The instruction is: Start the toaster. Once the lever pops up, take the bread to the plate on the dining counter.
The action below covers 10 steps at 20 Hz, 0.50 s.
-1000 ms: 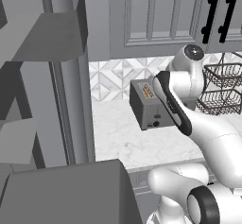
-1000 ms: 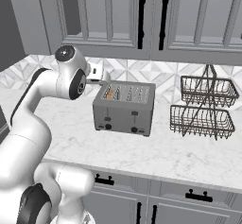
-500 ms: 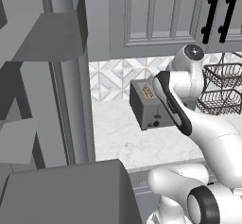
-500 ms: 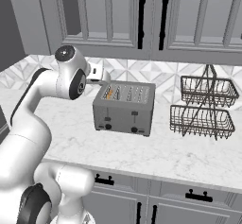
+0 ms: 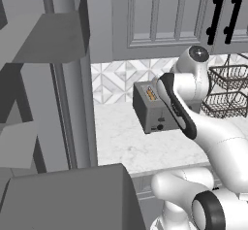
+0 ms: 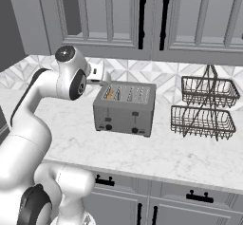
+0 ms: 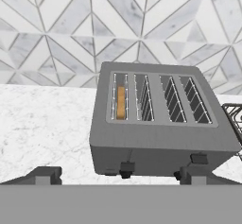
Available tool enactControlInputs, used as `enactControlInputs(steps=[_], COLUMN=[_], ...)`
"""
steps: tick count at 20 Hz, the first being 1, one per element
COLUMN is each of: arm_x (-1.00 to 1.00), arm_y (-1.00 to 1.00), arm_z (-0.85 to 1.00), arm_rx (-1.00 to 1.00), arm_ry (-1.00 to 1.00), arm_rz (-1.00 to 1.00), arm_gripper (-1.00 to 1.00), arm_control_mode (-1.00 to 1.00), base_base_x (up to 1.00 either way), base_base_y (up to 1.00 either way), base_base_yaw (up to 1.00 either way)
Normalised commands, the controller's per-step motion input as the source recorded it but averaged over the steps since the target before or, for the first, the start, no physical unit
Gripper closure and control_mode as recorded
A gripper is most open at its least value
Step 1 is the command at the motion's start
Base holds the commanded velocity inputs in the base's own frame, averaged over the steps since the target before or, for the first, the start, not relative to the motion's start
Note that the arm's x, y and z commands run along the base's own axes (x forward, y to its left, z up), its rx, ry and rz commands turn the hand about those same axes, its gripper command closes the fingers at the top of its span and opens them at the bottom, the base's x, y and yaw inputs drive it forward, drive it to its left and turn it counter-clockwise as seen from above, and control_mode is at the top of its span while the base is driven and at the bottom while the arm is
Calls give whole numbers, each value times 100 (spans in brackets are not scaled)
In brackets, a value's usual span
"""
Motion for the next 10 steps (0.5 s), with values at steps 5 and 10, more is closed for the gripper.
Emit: enactControlInputs(steps=[5,10], arm_x=[0,0], arm_y=[0,0], arm_z=[0,0], arm_rx=[0,0], arm_ry=[0,0], arm_rz=[0,0], arm_gripper=[-100,-100], arm_control_mode=[-100,-100], base_base_x=[0,0], base_base_y=[0,0], base_base_yaw=[0,0])
